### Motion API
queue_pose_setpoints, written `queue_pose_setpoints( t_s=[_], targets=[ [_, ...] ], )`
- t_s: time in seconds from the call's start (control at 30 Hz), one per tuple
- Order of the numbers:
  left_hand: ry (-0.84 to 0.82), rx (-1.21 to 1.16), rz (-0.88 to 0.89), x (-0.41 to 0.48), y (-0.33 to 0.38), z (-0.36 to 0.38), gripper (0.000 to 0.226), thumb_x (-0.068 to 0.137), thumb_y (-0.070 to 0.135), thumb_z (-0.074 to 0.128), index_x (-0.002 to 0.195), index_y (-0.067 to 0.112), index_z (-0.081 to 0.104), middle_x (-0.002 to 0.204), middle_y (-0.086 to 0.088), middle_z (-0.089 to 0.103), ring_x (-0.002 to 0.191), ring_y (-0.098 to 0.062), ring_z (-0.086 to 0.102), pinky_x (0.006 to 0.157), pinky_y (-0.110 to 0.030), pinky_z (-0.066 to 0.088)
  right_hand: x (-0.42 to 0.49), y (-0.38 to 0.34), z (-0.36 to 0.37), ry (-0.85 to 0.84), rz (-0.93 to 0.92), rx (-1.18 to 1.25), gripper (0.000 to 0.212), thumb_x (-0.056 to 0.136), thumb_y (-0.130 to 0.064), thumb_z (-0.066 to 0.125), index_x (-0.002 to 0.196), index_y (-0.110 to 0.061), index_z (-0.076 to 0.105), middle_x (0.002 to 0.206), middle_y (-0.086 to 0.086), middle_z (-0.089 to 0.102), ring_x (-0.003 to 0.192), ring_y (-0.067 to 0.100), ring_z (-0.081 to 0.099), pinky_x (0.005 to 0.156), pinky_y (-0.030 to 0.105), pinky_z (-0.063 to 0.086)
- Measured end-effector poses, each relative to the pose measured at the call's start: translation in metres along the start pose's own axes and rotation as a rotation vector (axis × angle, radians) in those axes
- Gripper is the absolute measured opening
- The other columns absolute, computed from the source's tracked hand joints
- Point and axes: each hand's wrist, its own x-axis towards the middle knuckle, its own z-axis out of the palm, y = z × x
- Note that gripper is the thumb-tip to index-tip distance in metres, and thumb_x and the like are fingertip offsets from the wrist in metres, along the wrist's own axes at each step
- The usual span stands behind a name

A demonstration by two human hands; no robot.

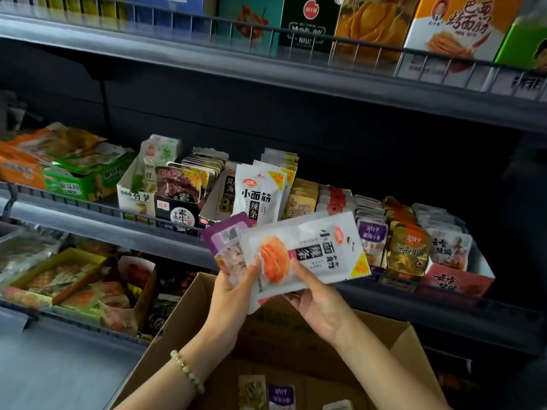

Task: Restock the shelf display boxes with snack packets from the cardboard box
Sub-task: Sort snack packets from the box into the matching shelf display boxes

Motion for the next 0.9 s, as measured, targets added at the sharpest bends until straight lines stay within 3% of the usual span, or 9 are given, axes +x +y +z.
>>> queue_pose_setpoints(
  t_s=[0.13, 0.23, 0.33, 0.4, 0.5, 0.6, 0.7, 0.8, 0.9],
  targets=[
    [-0.083, 0.092, -0.039, 0.003, 0.003, -0.008, 0.022, 0.09, 0.022, 0.059, 0.111, 0.014, 0.063, 0.093, -0.003, 0.076, 0.083, -0.019, 0.073, 0.064, -0.025, 0.059, 0.013, -0.002, -0.003, 0.014, -0.002, 0.071, 0.099, 0.034, -0.029, 0.099, 0.124, -0.018, 0.058, 0.123, 0.013, 0.065, 0.112, 0.027, 0.064, 0.08, 0.036, 0.059],
    [-0.113, 0.233, -0.033, 0.015, 0.011, -0.028, 0.019, 0.091, 0.027, 0.057, 0.104, 0.015, 0.063, 0.086, 0.001, 0.076, 0.078, -0.016, 0.074, 0.06, -0.022, 0.057, 0.019, -0.014, -0.006, 0.043, -0.071, -0.123, 0.094, 0.024, -0.037, 0.098, 0.109, -0.02, 0.064, 0.112, 0.007, 0.07, 0.101, 0.02, 0.068, 0.08, 0.035, 0.058],
    [-0.153, 0.49, 0.033, 0.039, 0.023, -0.064, 0.027, 0.086, 0.032, 0.058, 0.097, 0.009, 0.064, 0.083, -0.001, 0.076, 0.076, -0.015, 0.073, 0.067, -0.029, 0.06, 0.026, -0.043, -0.004, 0.097, -0.247, -0.321, 0.093, 0.019, -0.047, 0.095, 0.103, -0.021, 0.063, 0.096, -0.005, 0.074, 0.09, 0.009, 0.07, 0.072, 0.027, 0.057],
    [-0.246, 0.73, 0.071, 0.056, 0.031, -0.085, 0.034, 0.078, 0.043, 0.06, 0.093, 0.012, 0.065, 0.082, 0.002, 0.075, 0.076, -0.009, 0.072, 0.075, -0.031, 0.06, 0.037, -0.064, 0.0, 0.136, -0.426, -0.429, 0.081, 0.039, -0.043, 0.093, 0.109, -0.023, 0.06, 0.103, -0.007, 0.072, 0.097, 0.005, 0.067, 0.08, 0.022, 0.056],
    [-0.296, 0.981, 0.187, 0.077, 0.036, -0.093, 0.026, 0.071, 0.059, 0.057, 0.089, 0.04, 0.056, 0.076, 0.025, 0.066, 0.072, 0.012, 0.06, 0.077, -0.018, 0.052, 0.063, -0.086, 0.017, 0.121, -0.596, -0.611, 0.051, 0.064, -0.024, 0.078, 0.11, -0.029, 0.058, 0.109, -0.013, 0.067, 0.102, -0.002, 0.062, 0.086, 0.017, 0.052],
    [-0.436, 1.173, 0.239, 0.093, 0.04, -0.078, 0.045, 0.082, 0.043, 0.067, 0.121, 0.042, 0.045, 0.109, 0.034, 0.047, 0.091, 0.012, 0.056, 0.082, -0.02, 0.054, 0.093, -0.085, 0.036, 0.04, -0.65, -0.715, 0.044, 0.07, -0.014, 0.078, 0.105, -0.032, 0.058, 0.106, -0.018, 0.066, 0.099, -0.008, 0.062, 0.083, 0.012, 0.051],
    [-0.478, 1.102, 0.205, 0.111, 0.037, -0.071, 0.074, 0.08, 0.04, 0.069, 0.144, 0.037, 0.031, 0.129, 0.02, 0.044, 0.113, -0.002, 0.057, 0.087, -0.03, 0.057, 0.122, -0.075, 0.042, 0.007, -0.626, -0.735, 0.041, 0.073, -0.006, 0.078, 0.101, -0.031, 0.059, 0.104, -0.015, 0.065, 0.099, -0.007, 0.062, 0.081, 0.011, 0.049],
    [-0.512, 1.213, 0.298, 0.122, 0.035, -0.067, 0.084, 0.071, 0.063, 0.052, 0.143, 0.022, 0.041, 0.128, 0.032, 0.032, 0.125, 0.004, 0.041, 0.098, -0.023, 0.048, 0.142, -0.067, 0.037, 0.037, -0.62, -0.739, 0.039, 0.068, -0.016, 0.082, 0.098, -0.03, 0.062, 0.107, -0.012, 0.067, 0.108, 0.005, 0.062, 0.091, 0.024, 0.051],
    [-0.524, 1.227, 0.336, 0.129, 0.028, -0.067, 0.057, 0.082, 0.051, 0.059, 0.131, 0.022, 0.056, 0.131, 0.037, 0.025, 0.121, 0.005, 0.041, 0.098, -0.019, 0.047, 0.15, -0.062, 0.033, 0.068, -0.652, -0.754, 0.042, 0.069, -0.013, 0.082, 0.1, -0.031, 0.06, 0.106, -0.016, 0.066, 0.106, 0.0, 0.062, 0.089, 0.019, 0.05]
  ],
)
